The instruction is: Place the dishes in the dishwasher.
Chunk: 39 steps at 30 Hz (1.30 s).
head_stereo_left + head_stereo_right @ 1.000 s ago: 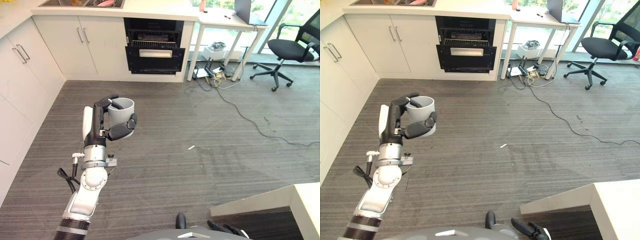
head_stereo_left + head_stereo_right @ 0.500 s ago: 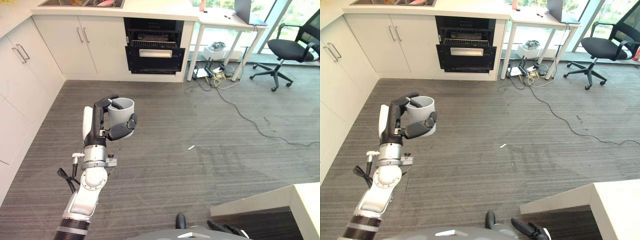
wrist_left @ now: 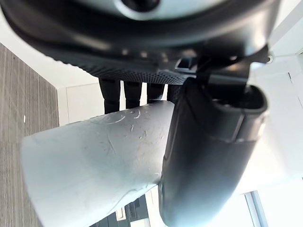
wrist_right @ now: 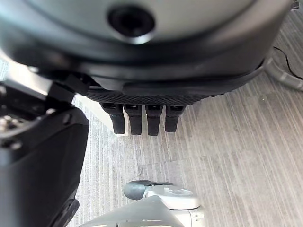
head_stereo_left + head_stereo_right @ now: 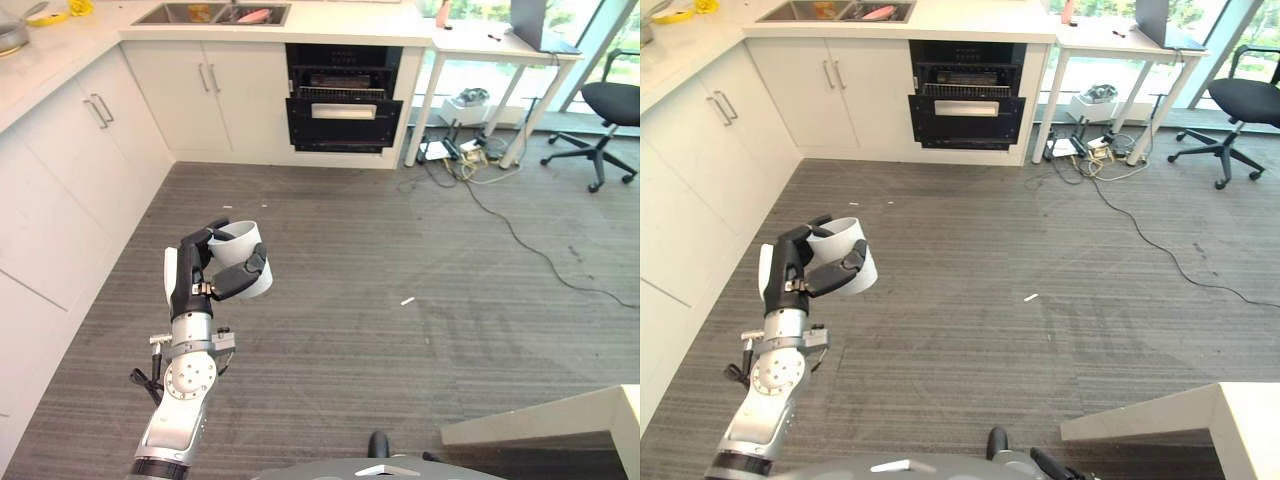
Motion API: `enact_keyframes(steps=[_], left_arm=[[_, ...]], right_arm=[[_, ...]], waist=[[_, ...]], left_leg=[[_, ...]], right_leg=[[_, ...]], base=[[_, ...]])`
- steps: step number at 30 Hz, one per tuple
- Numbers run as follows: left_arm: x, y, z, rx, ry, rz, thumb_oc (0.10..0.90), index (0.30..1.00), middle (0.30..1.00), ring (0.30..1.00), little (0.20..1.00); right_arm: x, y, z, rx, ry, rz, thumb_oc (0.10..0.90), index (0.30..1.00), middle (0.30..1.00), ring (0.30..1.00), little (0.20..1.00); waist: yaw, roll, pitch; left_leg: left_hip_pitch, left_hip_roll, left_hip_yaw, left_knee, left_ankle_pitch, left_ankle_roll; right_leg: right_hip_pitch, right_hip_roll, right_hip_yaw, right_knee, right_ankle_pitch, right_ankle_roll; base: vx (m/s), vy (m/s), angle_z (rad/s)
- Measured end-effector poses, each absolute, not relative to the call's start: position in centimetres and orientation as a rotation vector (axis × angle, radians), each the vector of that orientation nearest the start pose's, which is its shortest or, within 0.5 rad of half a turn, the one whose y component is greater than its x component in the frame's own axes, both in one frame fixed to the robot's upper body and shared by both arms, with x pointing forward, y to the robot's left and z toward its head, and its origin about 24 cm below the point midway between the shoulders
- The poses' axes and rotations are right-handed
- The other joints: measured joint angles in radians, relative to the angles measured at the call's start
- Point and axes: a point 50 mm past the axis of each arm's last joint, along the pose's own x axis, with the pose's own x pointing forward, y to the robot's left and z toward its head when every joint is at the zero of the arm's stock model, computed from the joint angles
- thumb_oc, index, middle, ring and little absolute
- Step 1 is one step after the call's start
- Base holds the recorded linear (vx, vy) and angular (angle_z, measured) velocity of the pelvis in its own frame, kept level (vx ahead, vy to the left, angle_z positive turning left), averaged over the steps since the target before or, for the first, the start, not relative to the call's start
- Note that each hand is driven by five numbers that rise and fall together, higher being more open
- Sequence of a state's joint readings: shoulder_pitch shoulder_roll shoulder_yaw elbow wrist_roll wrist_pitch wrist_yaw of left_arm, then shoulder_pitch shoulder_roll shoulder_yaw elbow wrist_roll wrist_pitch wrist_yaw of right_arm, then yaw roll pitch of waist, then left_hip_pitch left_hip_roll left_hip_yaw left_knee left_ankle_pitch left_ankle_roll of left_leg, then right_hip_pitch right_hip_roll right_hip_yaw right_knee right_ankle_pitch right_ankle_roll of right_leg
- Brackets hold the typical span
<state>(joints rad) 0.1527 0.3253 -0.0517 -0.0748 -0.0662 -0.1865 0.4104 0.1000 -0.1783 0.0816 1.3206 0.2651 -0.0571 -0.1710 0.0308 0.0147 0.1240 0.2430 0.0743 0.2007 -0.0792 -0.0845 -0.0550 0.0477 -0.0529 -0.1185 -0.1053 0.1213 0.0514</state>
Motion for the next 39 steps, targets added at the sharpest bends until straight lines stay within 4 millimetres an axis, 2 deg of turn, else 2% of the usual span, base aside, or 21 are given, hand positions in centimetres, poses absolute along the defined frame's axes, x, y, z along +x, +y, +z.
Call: enact_keyframes(steps=[5, 10, 13, 15, 17, 18, 19, 20, 22, 24, 26, 27, 28, 30, 31, 32, 33, 34, 35, 36, 39], left_arm=[[21.6, 22.0, 5.2, 0.225, -0.139, 0.367, 0.4, 0.3, 0.3, 0.3, 0.3], [21.8, 21.5, 4.4, 0.22, -0.107, 0.389, 0.4, 0.3, 0.3, 0.3, 0.3], [22.7, 21.8, 5.7, 0.236, -0.165, 0.395, 0.4, 0.3, 0.3, 0.3, 0.3], [22.2, 22.1, 4.8, 0.249, -0.124, 0.399, 0.4, 0.3, 0.3, 0.3, 0.3], [21.7, 21.1, 3.6, 0.205, -0.077, 0.397, 0.4, 0.3, 0.3, 0.3, 0.3], [21.9, 20.7, 3.9, 0.179, -0.093, 0.4, 0.4, 0.3, 0.3, 0.3, 0.3], [22.0, 20.8, 4.8, 0.193, -0.135, 0.388, 0.4, 0.3, 0.3, 0.3, 0.3], [22.7, 20.3, 4.9, 0.208, -0.149, 0.358, 0.4, 0.3, 0.3, 0.3, 0.3], [23.0, 20.2, 5.3, 0.216, -0.167, 0.359, 0.4, 0.3, 0.3, 0.3, 0.3], [22.6, 20.3, 4.9, 0.223, -0.147, 0.363, 0.4, 0.3, 0.3, 0.3, 0.3], [22.4, 20.8, 4.7, 0.259, -0.132, 0.355, 0.4, 0.3, 0.3, 0.3, 0.3], [22.5, 21.3, 5.1, 0.285, -0.14, 0.357, 0.4, 0.3, 0.3, 0.3, 0.3], [22.7, 21.5, 5.3, 0.303, -0.145, 0.358, 0.4, 0.3, 0.3, 0.3, 0.3], [23.2, 21.4, 6.3, 0.337, -0.18, 0.324, 0.4, 0.3, 0.3, 0.3, 0.3], [23.3, 21.0, 7.1, 0.349, -0.22, 0.305, 0.4, 0.3, 0.3, 0.3, 0.3], [23.8, 20.4, 8.0, 0.347, -0.271, 0.278, 0.4, 0.3, 0.3, 0.3, 0.3], [23.9, 20.1, 8.8, 0.338, -0.311, 0.281, 0.4, 0.3, 0.3, 0.3, 0.3], [24.1, 19.6, 9.4, 0.329, -0.352, 0.288, 0.4, 0.3, 0.3, 0.3, 0.3], [24.5, 19.4, 9.6, 0.336, -0.373, 0.285, 0.4, 0.3, 0.3, 0.3, 0.3], [24.8, 19.1, 9.7, 0.347, -0.375, 0.259, 0.4, 0.3, 0.3, 0.3, 0.3], [24.5, 19.1, 9.2, 0.377, -0.354, 0.224, 0.4, 0.3, 0.3, 0.3, 0.3]], right_arm=[[2.9, -22.9, -17.2, -0.13, 1.346, -0.382, 0.8, 0.9, 0.9, 0.9, 0.9], [6.0, -22.5, -16.5, -0.167, 1.196, -0.328, 0.8, 0.9, 0.9, 0.9, 0.9], [10.5, -21.9, -15.5, -0.16, 1.031, -0.288, 0.8, 0.9, 0.9, 0.9, 0.9], [11.8, -22.0, -15.1, -0.206, 0.993, -0.25, 0.8, 0.9, 0.9, 0.9, 0.9], [13.1, -22.9, -14.5, -0.282, 0.961, -0.223, 0.8, 0.9, 0.9, 0.9, 0.9], [13.8, -23.1, -14.3, -0.297, 0.948, -0.218, 0.8, 0.9, 0.9, 0.9, 0.9], [13.9, -22.4, -14.3, -0.294, 0.945, -0.198, 0.8, 0.9, 0.9, 0.9, 0.9], [13.8, -22.0, -14.6, -0.317, 0.967, -0.168, 0.8, 0.9, 0.9, 0.9, 0.9], [13.8, -21.2, -14.9, -0.36, 0.98, -0.109, 0.8, 0.9, 0.9, 0.9, 0.9], [13.5, -21.0, -15.0, -0.371, 0.993, -0.095, 0.8, 0.9, 0.9, 0.9, 0.9], [10.9, -20.4, -16.0, -0.411, 1.069, -0.047, 0.8, 0.9, 0.9, 0.9, 0.9], [10.3, -20.2, -16.2, -0.409, 1.087, -0.037, 0.8, 0.9, 0.9, 0.9, 0.9], [10.4, -20.4, -16.1, -0.41, 1.082, -0.046, 0.8, 0.9, 0.9, 0.9, 0.9], [8.9, -20.8, -16.3, -0.392, 1.11, -0.075, 0.8, 0.9, 0.9, 0.9, 0.9], [7.7, -20.7, -16.6, -0.384, 1.138, -0.079, 0.8, 0.9, 0.9, 0.9, 0.9], [6.6, -20.6, -16.8, -0.361, 1.171, -0.1, 0.8, 0.9, 0.9, 0.9, 0.9], [7.2, -20.8, -16.6, -0.345, 1.148, -0.123, 0.8, 0.9, 0.9, 0.9, 0.9], [8.8, -21.3, -16.1, -0.327, 1.09, -0.152, 0.8, 0.9, 0.9, 0.9, 0.9], [10.0, -22.1, -15.5, -0.332, 1.034, -0.16, 0.8, 0.9, 0.9, 0.9, 0.9], [10.5, -22.5, -15.2, -0.345, 1.005, -0.164, 0.8, 0.9, 0.9, 0.9, 0.9], [9.8, -22.5, -15.5, -0.351, 1.046, -0.153, 0.8, 0.9, 0.9, 0.9, 0.9]], waist=[[0.015, 0.004, -0.004], [0.018, 0.003, 0.001], [0.065, -0.047, 0.071], [0.083, -0.059, 0.085], [0.097, -0.015, 0.088], [0.122, 0.009, 0.094], [0.126, -0.026, 0.099], [0.126, -0.024, 0.116], [0.165, -0.076, 0.129], [0.18, -0.092, 0.123], [0.187, -0.147, 0.09], [0.178, -0.189, 0.067], [0.158, -0.179, 0.068], [0.109, -0.154, 0.063], [0.081, -0.163, 0.056], [0.058, -0.151, 0.053], [0.049, -0.114, 0.058], [0.017, -0.067, 0.075], [-0.027, -0.009, 0.094], [-0.055, 0.013, 0.096], [-0.098, -0.039, 0.071]], left_leg=[[-0.001, -0.003, -0.005, 0.0, 0.002, 0.003], [-0.09, -0.006, -0.073, 0.017, 0.027, 0.009], [-0.392, -0.008, -0.09, 0.489, -0.003, -0.069], [-0.497, -0.003, -0.112, 0.626, 0.008, -0.122], [-0.517, 0.042, -0.001, 0.343, 0.033, -0.099], [-0.508, 0.07, 0.003, 0.251, 0.052, -0.101], [-0.505, 0.056, 0.023, 0.183, 0.08, -0.109], [-0.506, 0.084, 0.043, 0.068, 0.118, -0.094], [-0.529, 0.061, 0.074, -0.011, 0.169, -0.05], [-0.53, 0.065, 0.086, 0.003, 0.206, -0.035], [-0.502, 0.049, 0.126, 0.102, 0.26, 0.015], [-0.497, 0.025, 0.154, 0.129, 0.237, 0.048], [-0.473, 0.016, 0.159, 0.131, 0.211, 0.057], [-0.373, -0.007, 0.148, 0.113, 0.144, 0.079], [-0.349, -0.04, 0.129, 0.129, 0.116, 0.085], [-0.304, -0.059, 0.075, 0.138, 0.064, 0.117], [-0.295, -0.034, 0.059, 0.157, 0.039, 0.117], [-0.286, 0.007, 0.022, 0.167, 0.024, 0.11], [-0.264, 0.041, -0.041, 0.146, 0.023, 0.112], [-0.227, 0.031, -0.099, 0.102, 0.036, 0.123], [-0.08, -0.051, -0.169, 0.041, -0.047, 0.093]], right_leg=[[0.001, -0.003, -0.002, 0.0, 0.004, 0.0], [-0.047, -0.019, -0.065, 0.0, 0.011, 0.001], [-0.21, -0.043, -0.126, 0.285, -0.132, -0.088], [-0.189, -0.037, -0.093, 0.239, -0.165, -0.095], [-0.093, 0.021, -0.102, 0.038, -0.19, -0.02], [-0.11, 0.035, -0.123, 0.153, -0.199, -0.038], [-0.064, -0.006, -0.092, 0.212, -0.254, -0.053], [0.007, 0.045, -0.071, 0.117, -0.244, -0.058], [0.029, 0.029, -0.011, 0.087, -0.225, -0.06], [0.097, 0.026, 0.008, 0.034, -0.232, -0.052], [0.146, -0.032, 0.017, 0.066, -0.298, -0.011], [0.127, -0.061, 0.013, 0.141, -0.315, 0.015], [0.069, -0.071, 0.0, 0.296, -0.318, 0.033], [-0.077, -0.123, 0.045, 0.734, -0.21, 0.193], [-0.142, -0.152, 0.095, 0.925, -0.131, 0.199], [-0.184, -0.135, 0.126, 1.025, -0.102, 0.19], [-0.261, -0.065, 0.177, 1.126, -0.084, 0.208], [-0.353, 0.046, 0.185, 1.247, -0.106, 0.175], [-0.404, 0.127, 0.167, 1.235, -0.145, 0.148], [-0.45, 0.151, 0.137, 1.171, -0.172, 0.124], [-0.608, 0.022, 0.078, 0.826, -0.21, 0.058]], base=[[-0.06, -0.038, 0.03], [-0.08, -0.099, 0.41], [0.04, -0.075, 0.1], [0.31, -0.011, 0.0], [0.46, 0.029, -0.14], [0.47, 0.08, -0.2], [0.65, 0.13, 0.1], [0.48, 0.095, 0.23], [0.45, 0.085, -0.19], [0.47, 0.1, -0.47], [0.42, 0.225, -0.46], [0.5, 0.243, -0.33], [0.58, 0.271, -0.15], [0.48, 0.242, 0.24], [0.53, 0.259, 0.76], [0.75, 0.276, 0.68], [0.57, 0.128, 0.61], [0.59, 0.062, 0.66], [0.59, 0.061, 1.08], [0.41, 0.026, 1.17], [0.97, -0.166, 1.21]])
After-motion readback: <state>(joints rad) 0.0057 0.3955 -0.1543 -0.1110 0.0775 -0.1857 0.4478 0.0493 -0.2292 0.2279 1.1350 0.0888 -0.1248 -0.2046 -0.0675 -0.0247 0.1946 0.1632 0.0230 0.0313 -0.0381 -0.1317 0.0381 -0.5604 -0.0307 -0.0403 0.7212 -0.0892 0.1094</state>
